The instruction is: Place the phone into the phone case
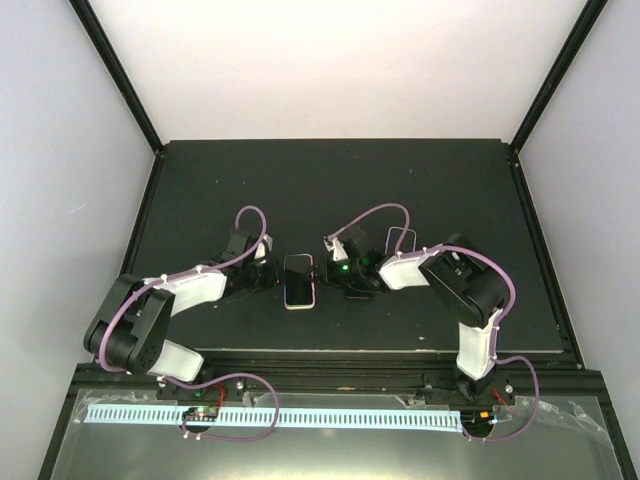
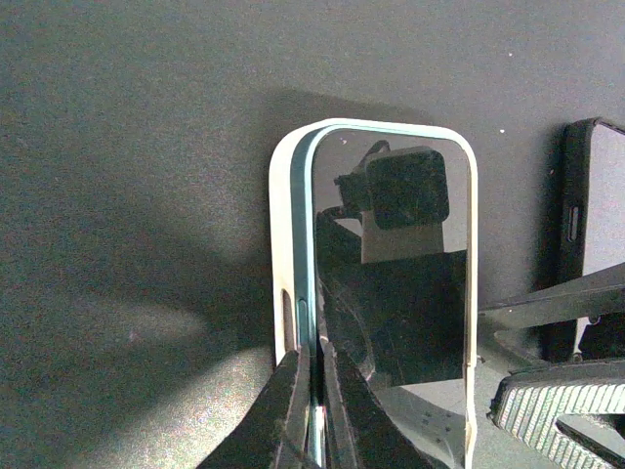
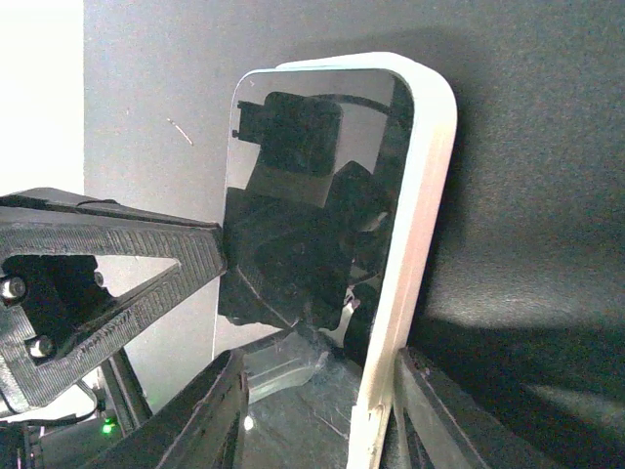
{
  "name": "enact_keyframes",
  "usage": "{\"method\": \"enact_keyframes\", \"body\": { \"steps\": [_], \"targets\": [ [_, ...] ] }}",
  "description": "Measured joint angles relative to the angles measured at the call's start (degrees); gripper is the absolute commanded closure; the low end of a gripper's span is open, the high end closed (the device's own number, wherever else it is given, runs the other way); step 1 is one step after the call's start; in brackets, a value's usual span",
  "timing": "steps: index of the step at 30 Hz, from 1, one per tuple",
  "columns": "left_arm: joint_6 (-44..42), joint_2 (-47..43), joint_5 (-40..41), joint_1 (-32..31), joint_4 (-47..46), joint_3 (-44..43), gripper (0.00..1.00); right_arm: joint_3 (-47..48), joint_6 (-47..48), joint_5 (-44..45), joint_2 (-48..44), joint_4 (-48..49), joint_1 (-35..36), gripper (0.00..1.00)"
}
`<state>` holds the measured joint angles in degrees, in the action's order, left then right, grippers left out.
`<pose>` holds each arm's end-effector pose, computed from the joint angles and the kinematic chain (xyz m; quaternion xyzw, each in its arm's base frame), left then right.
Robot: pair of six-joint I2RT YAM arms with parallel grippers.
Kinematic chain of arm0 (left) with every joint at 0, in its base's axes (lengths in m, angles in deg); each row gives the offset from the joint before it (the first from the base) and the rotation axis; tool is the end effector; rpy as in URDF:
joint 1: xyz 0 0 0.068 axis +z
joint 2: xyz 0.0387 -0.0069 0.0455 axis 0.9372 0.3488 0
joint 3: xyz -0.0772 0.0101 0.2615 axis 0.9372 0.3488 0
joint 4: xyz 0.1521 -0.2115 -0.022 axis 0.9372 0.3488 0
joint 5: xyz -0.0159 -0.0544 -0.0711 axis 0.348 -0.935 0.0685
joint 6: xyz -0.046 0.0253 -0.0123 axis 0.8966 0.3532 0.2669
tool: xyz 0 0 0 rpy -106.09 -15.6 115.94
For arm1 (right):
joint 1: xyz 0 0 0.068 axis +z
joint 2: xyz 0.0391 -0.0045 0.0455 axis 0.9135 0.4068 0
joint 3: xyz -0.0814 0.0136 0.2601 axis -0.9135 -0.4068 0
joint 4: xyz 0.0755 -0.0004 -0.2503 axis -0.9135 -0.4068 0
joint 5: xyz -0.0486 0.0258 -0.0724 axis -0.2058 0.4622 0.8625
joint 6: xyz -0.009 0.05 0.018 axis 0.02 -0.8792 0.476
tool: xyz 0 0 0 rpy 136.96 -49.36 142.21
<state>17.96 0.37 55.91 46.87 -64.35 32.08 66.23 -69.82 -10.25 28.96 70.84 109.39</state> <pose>0.2249 -0.1065 0.1344 -0.0777 0.9372 -0.2863 0.1837 0.2500 0.2609 0.1134 -0.0502 0.8855 0.4516 0.0970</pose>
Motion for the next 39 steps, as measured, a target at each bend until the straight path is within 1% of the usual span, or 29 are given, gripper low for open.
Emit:
{"method": "enact_keyframes", "body": {
  "steps": [7,14,24,29,33,36,39],
  "targets": [
    [-0.07,-0.28,-1.66,1.25,-0.44,0.48,0.93,-0.55,-2.49,-0.85,0.00,1.64,-0.22,0.58],
    [-0.39,-1.75,-1.84,2.99,0.13,1.51,0.94,-2.43,-7.58,-3.30,0.68,9.84,-0.37,0.60],
    [-0.50,-3.26,-2.05,4.50,-0.24,2.91,0.93,-2.47,-12.31,-7.41,1.29,19.71,-0.04,0.61],
    [-0.37,-3.39,-3.10,4.48,-1.38,3.15,0.93,-1.86,-12.02,-7.34,1.75,18.43,-0.02,0.63],
    [-0.11,-3.39,-4.17,4.46,-2.08,3.28,0.93,-1.09,-10.71,-6.23,2.36,14.93,0.31,0.72],
    [0.02,-3.34,-5.46,4.20,-2.60,3.37,0.93,-0.72,-9.68,-5.35,2.73,12.24,0.33,0.74],
    [0.35,-3.17,-6.82,4.00,-3.48,3.76,0.93,-0.52,-9.60,-4.98,3.45,11.26,0.35,0.80]
  ]
}}
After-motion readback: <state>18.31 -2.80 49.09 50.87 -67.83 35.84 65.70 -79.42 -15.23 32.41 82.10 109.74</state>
